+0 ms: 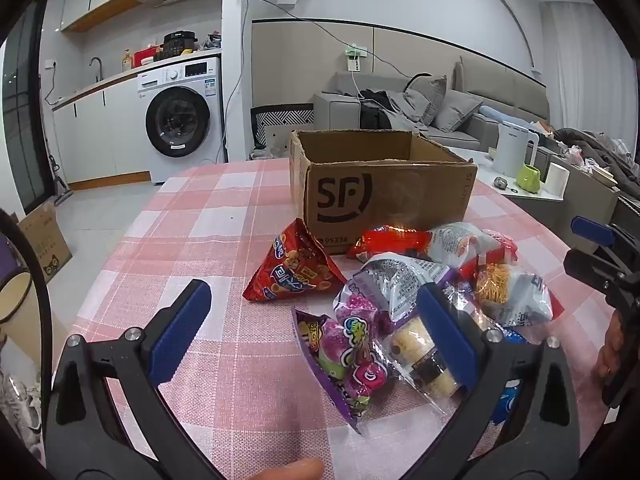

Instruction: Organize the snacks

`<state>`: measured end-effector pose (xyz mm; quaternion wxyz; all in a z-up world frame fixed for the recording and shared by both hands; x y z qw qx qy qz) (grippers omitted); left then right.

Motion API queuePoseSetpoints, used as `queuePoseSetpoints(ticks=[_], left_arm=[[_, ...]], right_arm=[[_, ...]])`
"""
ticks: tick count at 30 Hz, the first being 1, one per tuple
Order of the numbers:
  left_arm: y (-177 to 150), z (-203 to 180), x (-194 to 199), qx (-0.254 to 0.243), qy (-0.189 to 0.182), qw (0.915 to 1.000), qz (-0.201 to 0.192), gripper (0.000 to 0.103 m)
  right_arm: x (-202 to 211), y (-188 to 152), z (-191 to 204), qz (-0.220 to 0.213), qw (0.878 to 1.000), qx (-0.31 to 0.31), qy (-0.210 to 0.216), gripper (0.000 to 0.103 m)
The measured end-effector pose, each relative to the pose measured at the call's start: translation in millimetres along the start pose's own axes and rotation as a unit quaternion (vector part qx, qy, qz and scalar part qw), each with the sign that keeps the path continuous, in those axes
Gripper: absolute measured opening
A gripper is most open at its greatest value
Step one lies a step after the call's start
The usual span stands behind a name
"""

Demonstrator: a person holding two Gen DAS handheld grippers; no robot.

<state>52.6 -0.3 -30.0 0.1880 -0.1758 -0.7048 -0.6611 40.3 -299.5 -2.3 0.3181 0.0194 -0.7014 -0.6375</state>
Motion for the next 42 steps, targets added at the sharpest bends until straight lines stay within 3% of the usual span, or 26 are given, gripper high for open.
queuePoseSetpoints(ticks=[42], left_arm=[[-0.6, 0.8, 1.2, 0.011, -0.01, 0.9999, -0.002, 0.102]], right_arm=[[1.4, 0.1, 1.7, 0.002, 1.0, 0.007, -0.001, 0.103]])
Point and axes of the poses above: each gripper's, at about its wrist camera, not at the fingertips, and x roughly against the way its jaws point, z to its left, y to its top, the point moved 6 cm from there along -x, roughly the way its jaws point, and after that the axes turned 4 degrees about x, right-handed, at the moved point
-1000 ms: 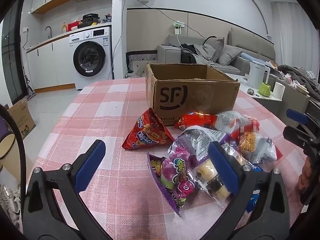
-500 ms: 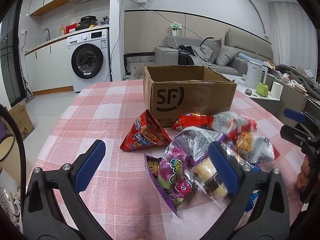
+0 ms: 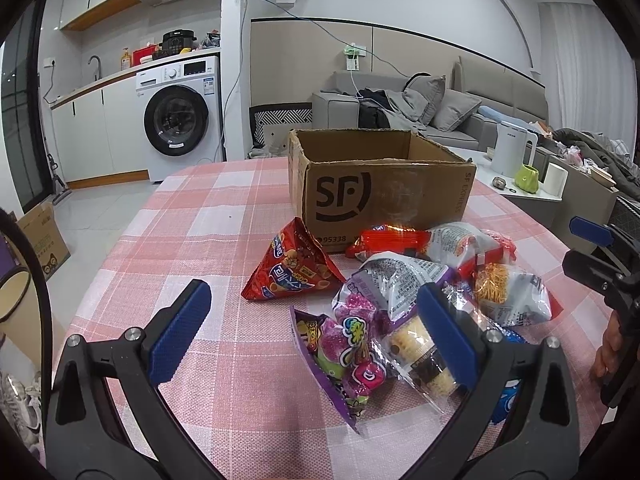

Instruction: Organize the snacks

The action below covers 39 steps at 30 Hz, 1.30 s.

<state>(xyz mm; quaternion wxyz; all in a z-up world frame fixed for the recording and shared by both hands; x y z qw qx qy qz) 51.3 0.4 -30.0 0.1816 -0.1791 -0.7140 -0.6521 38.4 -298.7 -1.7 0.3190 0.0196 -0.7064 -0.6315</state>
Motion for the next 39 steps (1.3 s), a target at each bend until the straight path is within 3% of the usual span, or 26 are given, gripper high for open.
queuePoseSetpoints(ticks=[39], left_arm=[[-0.6, -10.5, 1.7, -0.021, -0.028, 0.9994, -0.004, 0.102]], right_arm=[[-3.9, -2.9, -1.9, 0.005, 1.0, 0.0, -0.004, 0.103]])
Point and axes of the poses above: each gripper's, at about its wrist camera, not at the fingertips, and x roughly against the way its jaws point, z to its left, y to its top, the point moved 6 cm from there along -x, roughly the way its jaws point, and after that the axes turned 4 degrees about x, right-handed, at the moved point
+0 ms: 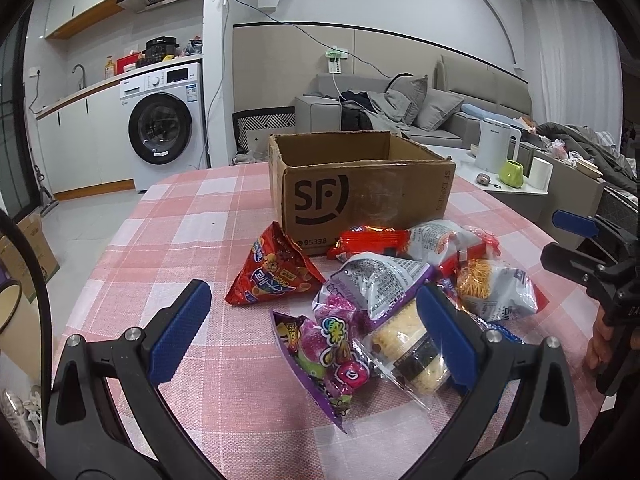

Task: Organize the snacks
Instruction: 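Move both tools down toward the snack pile beside the box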

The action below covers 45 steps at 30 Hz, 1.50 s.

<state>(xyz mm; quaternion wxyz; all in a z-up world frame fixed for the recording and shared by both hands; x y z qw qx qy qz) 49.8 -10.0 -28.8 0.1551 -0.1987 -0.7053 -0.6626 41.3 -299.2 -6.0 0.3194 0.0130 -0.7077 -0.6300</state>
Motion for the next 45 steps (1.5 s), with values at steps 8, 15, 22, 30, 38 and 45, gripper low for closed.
queuePoseSetpoints(ticks=[8, 15, 22, 30, 38, 45], left_arm=[[-0.2, -4.1, 0.1, -0.012, -0.005, 0.9999, 0.003, 0.102], [-0.9, -10.6, -1.7, -0.027, -0.014, 0.9995, 0.007, 0.102], [-1.5, -8.1, -10.1, -0.022, -0.011, 0.9994, 0.025, 0.102], [-9.6, -2.5, -20.7, -0.019, -0.018, 0.9974, 0.067, 0.102], [-19.5, 13.6, -37.9, 0.007, -0.003, 0.9932, 0.116, 0.102], [-26.4, 19.3, -50.5, 0.022, -0.013, 0.9895, 0.142, 0.102]], right_arm=[[-3.6, -0.6, 0.2, 0.013, 1.0, 0.004, -0.012, 0.103], [-7.4, -1.4, -2.0, 0.022, 1.0, -0.001, -0.007, 0.103], [-25.4, -7.4, -0.3, 0.069, 0.997, -0.005, 0.02, 0.103], [-45.3, -18.8, 0.7, 0.122, 0.991, -0.032, 0.051, 0.1], [-59.3, -29.8, -1.4, 0.163, 0.982, -0.055, 0.073, 0.081], [-64.5, -33.4, -2.1, 0.174, 0.979, -0.067, 0.082, 0.08]])
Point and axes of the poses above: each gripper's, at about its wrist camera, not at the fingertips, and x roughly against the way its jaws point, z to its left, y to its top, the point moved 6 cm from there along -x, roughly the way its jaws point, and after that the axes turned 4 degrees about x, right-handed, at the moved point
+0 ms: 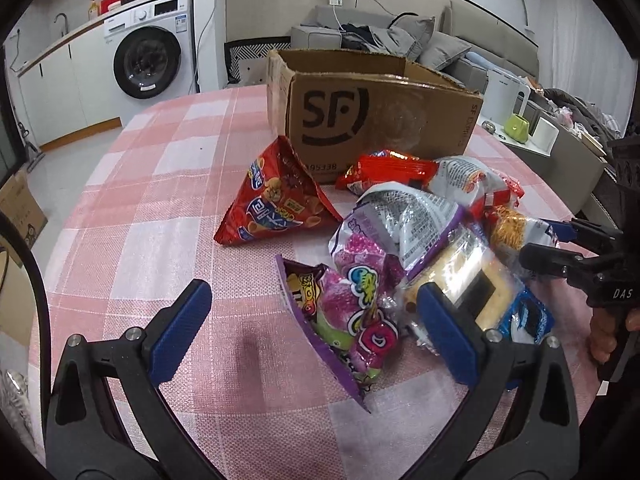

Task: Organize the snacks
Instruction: 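Move both tools down toward the snack pile beside the box, then close the left tool on the purple candy bag while the right tool grasps the white noodle bag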

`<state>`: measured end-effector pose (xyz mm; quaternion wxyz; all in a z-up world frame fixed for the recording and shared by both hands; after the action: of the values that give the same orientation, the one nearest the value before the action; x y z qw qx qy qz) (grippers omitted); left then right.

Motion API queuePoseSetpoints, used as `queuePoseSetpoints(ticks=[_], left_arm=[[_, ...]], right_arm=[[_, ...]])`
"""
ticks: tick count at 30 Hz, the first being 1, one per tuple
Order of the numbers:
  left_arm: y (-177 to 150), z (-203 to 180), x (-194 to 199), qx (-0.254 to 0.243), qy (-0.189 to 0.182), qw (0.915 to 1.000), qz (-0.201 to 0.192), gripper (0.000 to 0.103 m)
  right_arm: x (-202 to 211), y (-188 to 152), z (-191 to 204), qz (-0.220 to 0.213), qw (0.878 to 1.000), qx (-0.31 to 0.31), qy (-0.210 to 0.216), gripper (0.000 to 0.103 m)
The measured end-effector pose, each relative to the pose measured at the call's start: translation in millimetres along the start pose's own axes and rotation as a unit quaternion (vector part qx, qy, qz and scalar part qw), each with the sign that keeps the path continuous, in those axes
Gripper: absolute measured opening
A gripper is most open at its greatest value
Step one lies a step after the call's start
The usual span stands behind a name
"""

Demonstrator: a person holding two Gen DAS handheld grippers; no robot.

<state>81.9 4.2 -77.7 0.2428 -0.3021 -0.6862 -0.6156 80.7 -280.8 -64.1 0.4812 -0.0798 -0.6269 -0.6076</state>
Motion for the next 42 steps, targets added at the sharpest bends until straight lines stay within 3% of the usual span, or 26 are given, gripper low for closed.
queuePoseSetpoints(ticks=[4, 7, 12, 25, 31, 33, 35, 42], left_arm=[[-3.3, 2.6, -12.8, 0.007, -0.016, 0.9995, 0.028, 0.091], [-6.3, 0.9, -18.5, 0.001, -0.019, 0.999, 0.041, 0.075], [-7.9, -5.8, -21.6, -0.013, -0.035, 0.9984, 0.042, 0.059], [-10.7, -13.8, -18.1, -0.016, -0.036, 0.998, 0.05, 0.057], [-8.8, -11.7, -23.4, -0.011, -0.033, 0.9977, 0.058, 0.063], [-9.2, -12.6, -22.5, -0.014, -0.034, 0.9979, 0.054, 0.061], [-9.6, -14.9, -20.4, -0.019, -0.04, 0.9978, 0.05, 0.05], [-6.9, -9.6, -9.3, -0.002, -0.058, 0.9979, 0.029, 0.042]], right_arm=[[-4.0, -1.2, -1.8, 0.012, 1.0, -0.004, -0.001, 0.078], [-6.0, -2.2, -3.5, 0.019, 1.0, -0.007, -0.001, 0.078], [-11.0, -3.7, -1.7, 0.032, 0.999, -0.003, 0.0, 0.077], [-17.0, -3.7, 2.6, 0.042, 0.999, -0.003, 0.008, 0.077], [-15.2, -3.2, -1.1, 0.036, 0.999, -0.017, 0.016, 0.074], [-12.7, -4.0, -2.2, 0.031, 0.999, -0.021, 0.022, 0.071], [-8.9, -4.2, 0.4, 0.023, 0.999, -0.02, 0.022, 0.067], [3.7, -4.2, 4.3, -0.001, 0.999, -0.021, 0.027, 0.053]])
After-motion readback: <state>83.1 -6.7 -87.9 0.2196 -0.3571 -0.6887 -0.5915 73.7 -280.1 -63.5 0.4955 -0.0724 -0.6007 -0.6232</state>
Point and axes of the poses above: each gripper's, at about its wrist camera, not at the fingertips, and x roughly against the way its jaws point, z to its left, y to its top, the point moved 6 cm from there along -x, roughly the way its jaws point, and after that the axes turned 4 degrees about x, right-handed, at the moved point
